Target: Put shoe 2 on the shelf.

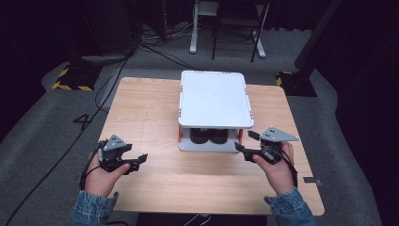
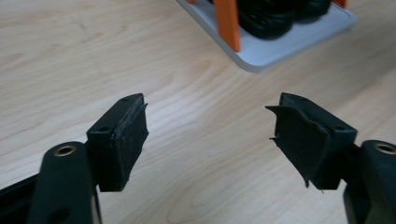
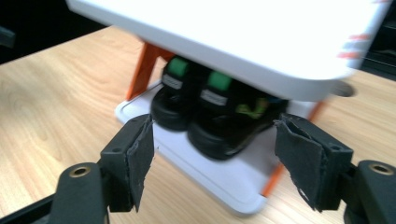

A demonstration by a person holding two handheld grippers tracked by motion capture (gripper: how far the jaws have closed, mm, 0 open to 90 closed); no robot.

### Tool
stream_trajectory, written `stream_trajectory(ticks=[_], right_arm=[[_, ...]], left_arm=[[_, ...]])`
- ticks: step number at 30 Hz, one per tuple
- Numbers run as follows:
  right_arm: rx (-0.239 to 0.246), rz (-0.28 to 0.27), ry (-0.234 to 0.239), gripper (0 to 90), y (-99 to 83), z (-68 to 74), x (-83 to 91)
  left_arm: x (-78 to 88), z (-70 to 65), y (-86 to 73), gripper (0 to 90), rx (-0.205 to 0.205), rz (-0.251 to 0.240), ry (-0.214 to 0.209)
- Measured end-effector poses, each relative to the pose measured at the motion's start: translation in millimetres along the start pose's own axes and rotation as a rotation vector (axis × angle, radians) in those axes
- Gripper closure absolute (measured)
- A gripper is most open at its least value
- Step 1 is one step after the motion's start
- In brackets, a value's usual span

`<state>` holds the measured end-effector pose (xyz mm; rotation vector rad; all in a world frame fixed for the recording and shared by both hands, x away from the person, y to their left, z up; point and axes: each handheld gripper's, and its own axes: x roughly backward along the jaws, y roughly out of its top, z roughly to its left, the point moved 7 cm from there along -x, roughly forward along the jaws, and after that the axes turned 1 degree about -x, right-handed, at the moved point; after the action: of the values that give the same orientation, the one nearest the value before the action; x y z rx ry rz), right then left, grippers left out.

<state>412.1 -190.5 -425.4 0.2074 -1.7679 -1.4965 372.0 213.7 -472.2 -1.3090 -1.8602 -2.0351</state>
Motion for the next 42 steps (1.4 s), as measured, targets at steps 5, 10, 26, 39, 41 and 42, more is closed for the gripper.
stream_trajectory(ticks=[5,10,26,39,41,42], right_arm=[[-0.014,0.008,-0.070,27.5,-3.4,-28.5,23.2],[-0.053,0.028,-0.140,26.3,-9.6,-50.9,44.4],[-0.239,0.207,-0.251,23.6,-55.4,-122.2,90.7],[-0.194,0.395,-0.300,22.5,-109.3,-145.6,51.6],[-0.196,0.352,-0.291,20.2,-112.8,-148.5,44.6],[-0.210,0.347,-0.289,20.2,-115.3,-149.2,41.5]], left_arm=[[5.5,9.0,-0.4,22.6,0.007,-0.008,0.025],[6.2,15.8,-1.8,15.7,-0.007,0.016,0.053],[-3.3,41.1,-10.8,16.0,-0.021,0.043,0.121],[-17.8,56.1,-29.2,16.1,0.009,0.099,0.132],[-18.9,59.4,-30.3,16.1,0.003,0.091,0.141],[-19.4,60.7,-31.0,16.1,0.006,0.088,0.148]])
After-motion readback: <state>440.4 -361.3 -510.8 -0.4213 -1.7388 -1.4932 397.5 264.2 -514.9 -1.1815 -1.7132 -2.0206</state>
